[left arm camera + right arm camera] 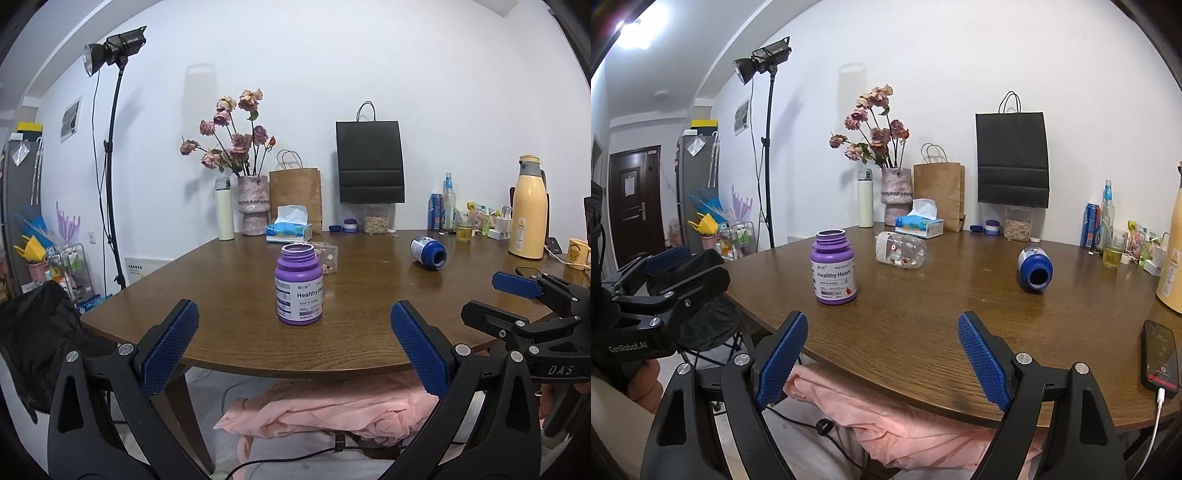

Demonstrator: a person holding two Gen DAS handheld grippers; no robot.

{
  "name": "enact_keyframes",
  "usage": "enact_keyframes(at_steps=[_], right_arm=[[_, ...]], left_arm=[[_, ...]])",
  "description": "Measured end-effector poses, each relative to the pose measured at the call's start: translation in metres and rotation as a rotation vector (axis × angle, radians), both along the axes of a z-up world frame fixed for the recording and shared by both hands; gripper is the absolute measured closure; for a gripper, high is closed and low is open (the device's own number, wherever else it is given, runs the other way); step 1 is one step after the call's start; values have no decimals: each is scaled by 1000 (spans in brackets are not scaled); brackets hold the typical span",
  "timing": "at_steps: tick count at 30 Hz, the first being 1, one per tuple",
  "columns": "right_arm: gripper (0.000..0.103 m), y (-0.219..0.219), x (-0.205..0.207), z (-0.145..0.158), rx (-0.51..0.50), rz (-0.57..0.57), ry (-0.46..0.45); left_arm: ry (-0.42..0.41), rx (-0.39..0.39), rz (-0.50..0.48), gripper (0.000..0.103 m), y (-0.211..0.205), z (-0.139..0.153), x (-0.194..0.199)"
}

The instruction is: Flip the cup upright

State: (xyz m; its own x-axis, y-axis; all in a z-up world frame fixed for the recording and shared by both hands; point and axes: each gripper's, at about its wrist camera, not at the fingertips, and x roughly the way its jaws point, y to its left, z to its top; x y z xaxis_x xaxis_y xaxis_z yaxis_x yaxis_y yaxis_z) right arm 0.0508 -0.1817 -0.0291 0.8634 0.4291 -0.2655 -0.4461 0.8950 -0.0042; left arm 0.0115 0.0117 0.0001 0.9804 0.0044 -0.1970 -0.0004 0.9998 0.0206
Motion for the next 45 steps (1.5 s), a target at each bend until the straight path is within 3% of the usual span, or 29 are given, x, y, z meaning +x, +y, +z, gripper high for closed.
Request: enact_keyframes(at_steps=[45], right_arm=[[15,3,0,-1,-2,7,-1]], left_arm=[[-6,-18,0,0,-1,2,-5]])
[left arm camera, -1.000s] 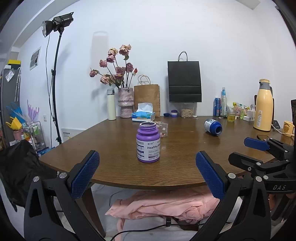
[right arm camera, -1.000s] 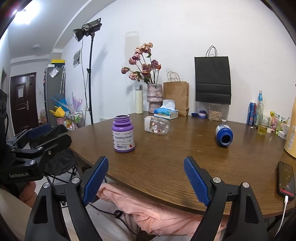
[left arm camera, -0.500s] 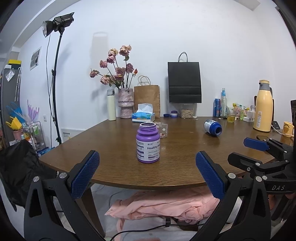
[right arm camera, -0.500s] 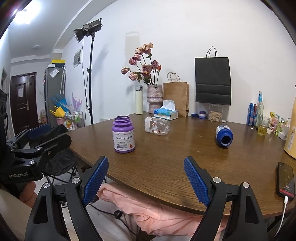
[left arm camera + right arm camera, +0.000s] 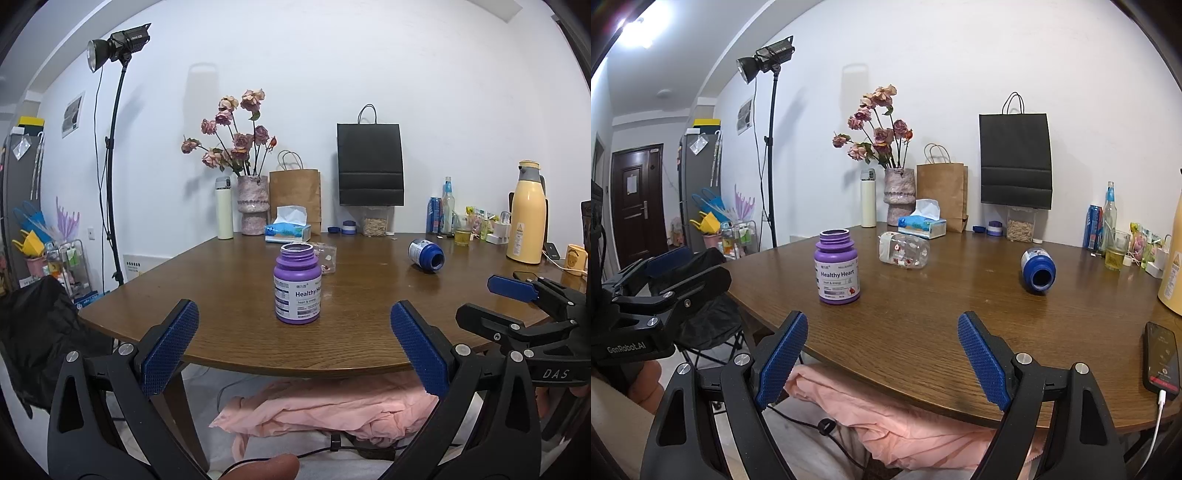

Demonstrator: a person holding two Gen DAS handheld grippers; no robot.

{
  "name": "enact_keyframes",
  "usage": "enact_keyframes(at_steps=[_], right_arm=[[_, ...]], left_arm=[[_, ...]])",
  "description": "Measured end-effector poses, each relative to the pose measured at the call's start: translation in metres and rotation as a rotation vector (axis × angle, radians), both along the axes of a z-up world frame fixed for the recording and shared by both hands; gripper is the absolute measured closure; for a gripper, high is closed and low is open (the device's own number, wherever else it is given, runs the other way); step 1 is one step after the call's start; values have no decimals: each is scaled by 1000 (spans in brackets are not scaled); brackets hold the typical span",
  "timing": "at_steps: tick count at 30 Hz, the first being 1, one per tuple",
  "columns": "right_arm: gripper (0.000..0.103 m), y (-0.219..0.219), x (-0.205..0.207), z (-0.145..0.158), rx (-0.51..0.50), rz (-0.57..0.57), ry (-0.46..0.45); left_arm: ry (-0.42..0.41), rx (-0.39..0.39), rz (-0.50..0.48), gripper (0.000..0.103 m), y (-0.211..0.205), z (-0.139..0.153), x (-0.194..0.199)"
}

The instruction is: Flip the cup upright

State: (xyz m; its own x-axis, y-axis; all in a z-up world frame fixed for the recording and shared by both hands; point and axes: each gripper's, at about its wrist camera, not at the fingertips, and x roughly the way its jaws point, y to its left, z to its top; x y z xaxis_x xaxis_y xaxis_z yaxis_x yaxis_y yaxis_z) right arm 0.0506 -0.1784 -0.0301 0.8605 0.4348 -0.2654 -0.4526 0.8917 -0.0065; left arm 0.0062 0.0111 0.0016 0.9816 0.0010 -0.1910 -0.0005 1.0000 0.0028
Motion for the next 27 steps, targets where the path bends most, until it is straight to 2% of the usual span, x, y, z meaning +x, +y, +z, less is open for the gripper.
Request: enact_keyframes(at_steps=[27], right_arm=[[15,-4,4,3,1,-5,15]], left_arm=[[-3,1,1,0,-1,1,4]])
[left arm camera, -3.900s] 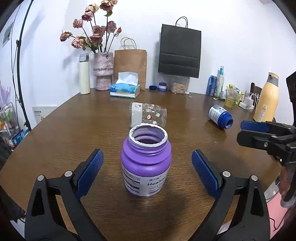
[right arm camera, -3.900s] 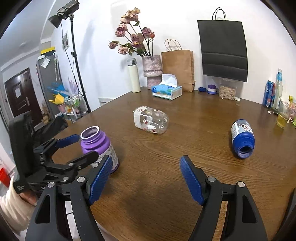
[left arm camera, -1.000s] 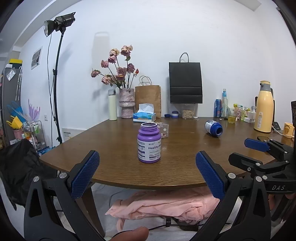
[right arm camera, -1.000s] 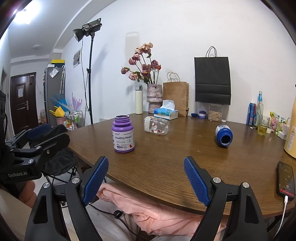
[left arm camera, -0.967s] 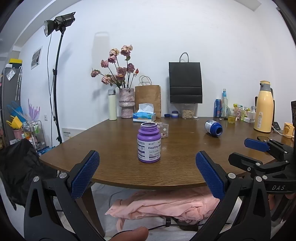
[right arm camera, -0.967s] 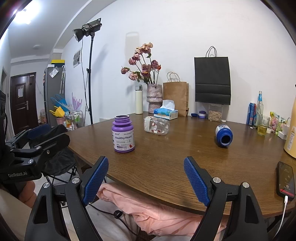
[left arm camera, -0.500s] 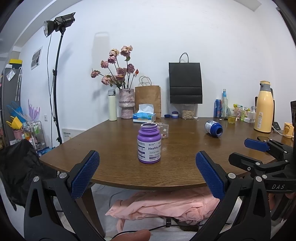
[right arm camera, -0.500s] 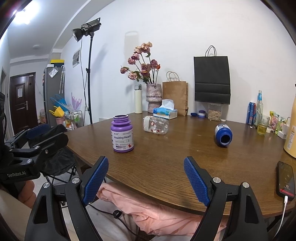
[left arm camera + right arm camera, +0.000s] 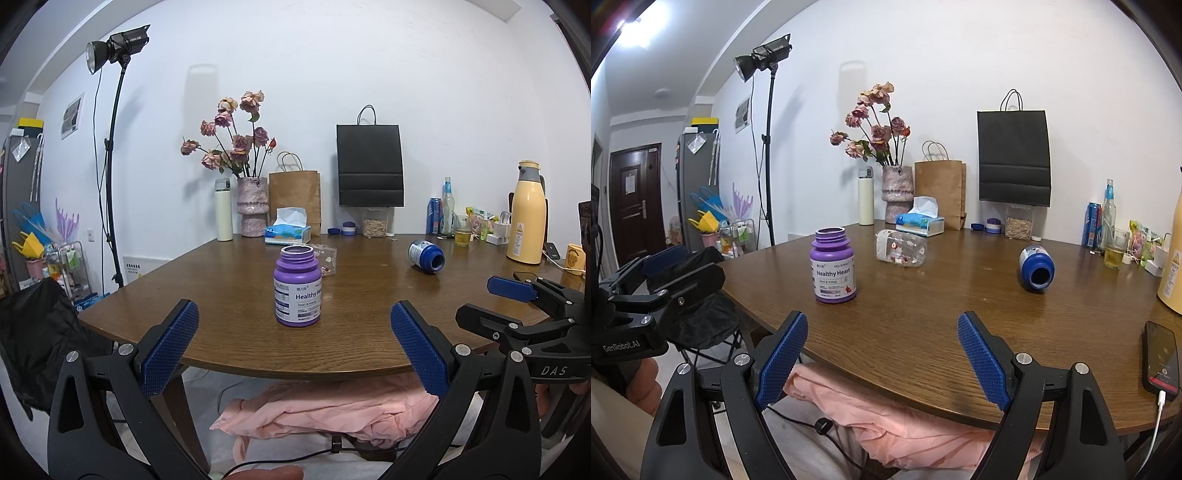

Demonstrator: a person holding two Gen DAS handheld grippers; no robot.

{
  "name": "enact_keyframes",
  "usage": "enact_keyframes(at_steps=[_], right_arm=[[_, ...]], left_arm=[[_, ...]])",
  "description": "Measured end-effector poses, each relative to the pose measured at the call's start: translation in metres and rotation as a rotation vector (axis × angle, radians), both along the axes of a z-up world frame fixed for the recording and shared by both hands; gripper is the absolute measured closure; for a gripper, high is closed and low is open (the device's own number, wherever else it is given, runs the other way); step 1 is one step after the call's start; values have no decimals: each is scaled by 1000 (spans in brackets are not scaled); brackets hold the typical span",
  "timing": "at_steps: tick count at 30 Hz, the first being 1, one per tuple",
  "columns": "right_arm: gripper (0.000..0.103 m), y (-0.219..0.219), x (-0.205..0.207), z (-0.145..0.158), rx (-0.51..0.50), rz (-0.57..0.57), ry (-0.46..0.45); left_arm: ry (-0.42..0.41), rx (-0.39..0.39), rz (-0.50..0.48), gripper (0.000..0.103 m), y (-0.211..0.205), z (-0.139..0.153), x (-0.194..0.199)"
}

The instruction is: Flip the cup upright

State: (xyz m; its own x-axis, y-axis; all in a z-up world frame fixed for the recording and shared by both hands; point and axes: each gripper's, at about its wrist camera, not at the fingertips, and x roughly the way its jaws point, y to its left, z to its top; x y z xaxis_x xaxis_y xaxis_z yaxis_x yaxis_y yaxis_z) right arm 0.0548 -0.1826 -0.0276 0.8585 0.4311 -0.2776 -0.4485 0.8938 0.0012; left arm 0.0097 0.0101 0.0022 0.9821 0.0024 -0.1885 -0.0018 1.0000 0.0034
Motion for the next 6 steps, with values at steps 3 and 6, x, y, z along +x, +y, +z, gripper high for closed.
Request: enact_keyframes(at_steps=[3,6], right_arm=[[15,0,0,0,0,1,0],[15,0,1,0,-2,2,0]], left_arm=[[1,0,-4,0,0,0,1],[1,0,-2,0,0,0,1]])
